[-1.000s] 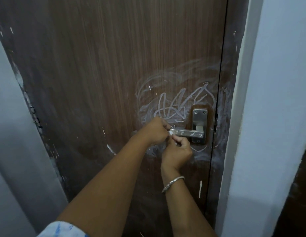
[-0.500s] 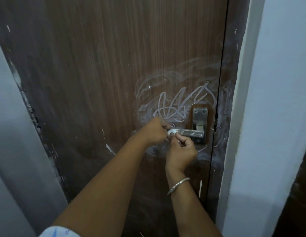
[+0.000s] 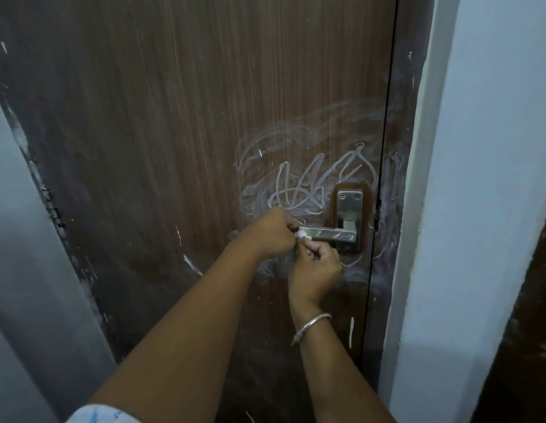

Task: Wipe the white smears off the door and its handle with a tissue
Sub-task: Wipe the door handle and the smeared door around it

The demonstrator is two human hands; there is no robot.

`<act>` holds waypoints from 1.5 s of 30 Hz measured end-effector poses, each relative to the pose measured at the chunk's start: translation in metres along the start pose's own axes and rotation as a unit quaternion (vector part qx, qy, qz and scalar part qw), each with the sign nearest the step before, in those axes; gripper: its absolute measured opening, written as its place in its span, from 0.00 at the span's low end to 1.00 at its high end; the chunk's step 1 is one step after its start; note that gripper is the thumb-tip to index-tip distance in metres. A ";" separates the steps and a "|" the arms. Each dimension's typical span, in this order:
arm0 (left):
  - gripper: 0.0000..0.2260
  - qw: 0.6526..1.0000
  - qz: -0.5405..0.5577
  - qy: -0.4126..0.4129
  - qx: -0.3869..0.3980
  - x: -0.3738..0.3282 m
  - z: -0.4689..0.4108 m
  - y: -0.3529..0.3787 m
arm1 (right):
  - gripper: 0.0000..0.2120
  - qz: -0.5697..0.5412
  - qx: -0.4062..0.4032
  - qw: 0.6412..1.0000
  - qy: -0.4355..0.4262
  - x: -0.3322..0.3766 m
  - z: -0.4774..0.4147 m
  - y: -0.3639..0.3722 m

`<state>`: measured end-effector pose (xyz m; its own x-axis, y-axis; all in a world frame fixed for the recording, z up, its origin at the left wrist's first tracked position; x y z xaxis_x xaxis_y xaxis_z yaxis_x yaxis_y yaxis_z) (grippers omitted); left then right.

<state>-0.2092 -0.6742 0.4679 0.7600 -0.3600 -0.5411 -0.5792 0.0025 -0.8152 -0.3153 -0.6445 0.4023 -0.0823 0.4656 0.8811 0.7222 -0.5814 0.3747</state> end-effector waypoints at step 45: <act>0.12 0.998 -0.052 0.014 -0.031 -0.006 0.007 -0.001 | 0.11 0.158 0.092 0.947 -0.263 0.030 0.012 -0.006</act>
<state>-0.2114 -0.6655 0.4706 0.8095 -0.3809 -0.4469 -0.5146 -0.0938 -0.8523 -0.3139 -0.6193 0.4233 0.4768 0.5841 0.6569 0.7652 -0.6435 0.0168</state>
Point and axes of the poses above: each hand's wrist, its own z-axis away from the middle knuckle, its own y-axis out of the palm, x = y × z, the point moved 9 cm from there along -z, towards the middle knuckle, and after that the axes turned 7 degrees about y, right-handed, at the moved point
